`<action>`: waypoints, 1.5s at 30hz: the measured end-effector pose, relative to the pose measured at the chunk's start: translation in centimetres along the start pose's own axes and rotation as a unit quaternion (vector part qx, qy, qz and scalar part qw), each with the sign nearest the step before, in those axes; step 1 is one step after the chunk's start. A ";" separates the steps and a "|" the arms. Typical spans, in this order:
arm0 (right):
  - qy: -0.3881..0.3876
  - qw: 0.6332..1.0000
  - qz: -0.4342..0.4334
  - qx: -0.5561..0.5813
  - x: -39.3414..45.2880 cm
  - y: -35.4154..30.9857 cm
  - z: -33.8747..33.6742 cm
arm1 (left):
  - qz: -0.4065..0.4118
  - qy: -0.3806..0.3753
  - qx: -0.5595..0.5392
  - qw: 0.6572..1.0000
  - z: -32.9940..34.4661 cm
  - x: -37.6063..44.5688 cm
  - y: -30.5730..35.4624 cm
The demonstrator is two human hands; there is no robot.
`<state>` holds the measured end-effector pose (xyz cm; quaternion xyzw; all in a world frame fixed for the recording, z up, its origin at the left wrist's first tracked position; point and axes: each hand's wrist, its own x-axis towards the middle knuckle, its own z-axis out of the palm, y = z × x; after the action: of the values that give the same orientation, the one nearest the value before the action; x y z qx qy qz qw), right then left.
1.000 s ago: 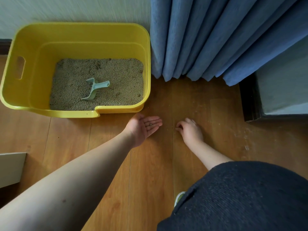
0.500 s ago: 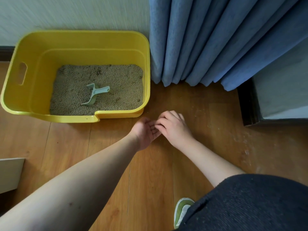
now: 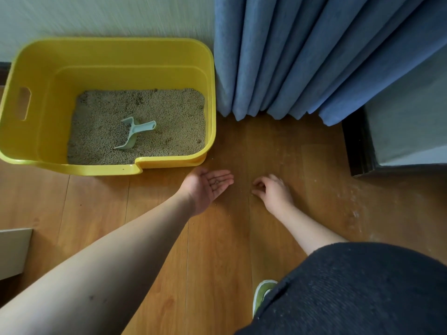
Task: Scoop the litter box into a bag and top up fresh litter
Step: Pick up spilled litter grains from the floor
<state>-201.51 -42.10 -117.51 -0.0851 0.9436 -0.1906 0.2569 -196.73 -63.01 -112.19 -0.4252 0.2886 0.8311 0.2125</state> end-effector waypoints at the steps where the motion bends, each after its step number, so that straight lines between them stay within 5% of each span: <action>1: 0.007 1.000 -0.008 -0.007 -0.1 0.0 0.2 | -0.003 -0.001 0.001 1.000 0.0 0.0 -0.1; 10: 0.062 0.994 -0.058 -0.076 -0.4 0.0 0.8 | -0.002 -0.005 0.014 1.000 -0.5 -0.4 -0.3; 14: 0.041 0.989 0.015 0.144 -0.3 -0.9 -0.8 | -0.005 -0.008 0.012 1.000 -0.4 -0.3 -0.1; 16: 0.003 0.927 0.077 0.367 -0.6 -1.4 -1.4 | -0.007 -0.012 0.004 1.000 -0.3 -0.2 0.2; 19: -0.049 0.771 0.120 0.624 -1.5 -1.5 -2.1 | -0.010 -0.018 0.000 1.000 -0.2 -0.3 0.7; 23: -0.058 0.664 0.126 0.734 -2.3 -0.3 -3.2 | -0.027 -0.024 0.011 0.999 -0.7 -0.3 0.7; 26: -0.046 0.625 0.145 0.766 -3.0 1.1 -3.6 | -0.044 -0.027 0.016 0.999 -0.5 0.0 0.1; 33: -0.016 0.607 0.194 0.770 -4.7 3.7 -3.2 | -0.047 -0.037 0.027 0.998 1.5 0.5 -0.4; 37: -0.017 0.651 0.198 0.732 -4.8 5.1 -2.4 | -0.043 -0.039 0.037 0.998 1.8 0.5 -0.3; 41: -0.029 0.655 0.212 0.725 -5.4 5.1 -1.9 | -0.042 -0.034 0.034 0.998 1.4 0.7 -0.3; 43: -0.036 0.679 0.215 0.701 -5.7 4.8 -1.5 | -0.042 -0.029 0.036 0.998 1.1 0.5 -0.3; 45: -0.034 0.765 0.202 0.610 -5.5 4.2 -1.2 | -0.039 -0.032 0.038 0.998 0.8 0.3 -0.3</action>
<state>-197.74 -36.45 -115.76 0.2755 0.6141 -0.6671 0.3193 -197.22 -62.21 -112.18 -0.4014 0.2962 0.8236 0.2700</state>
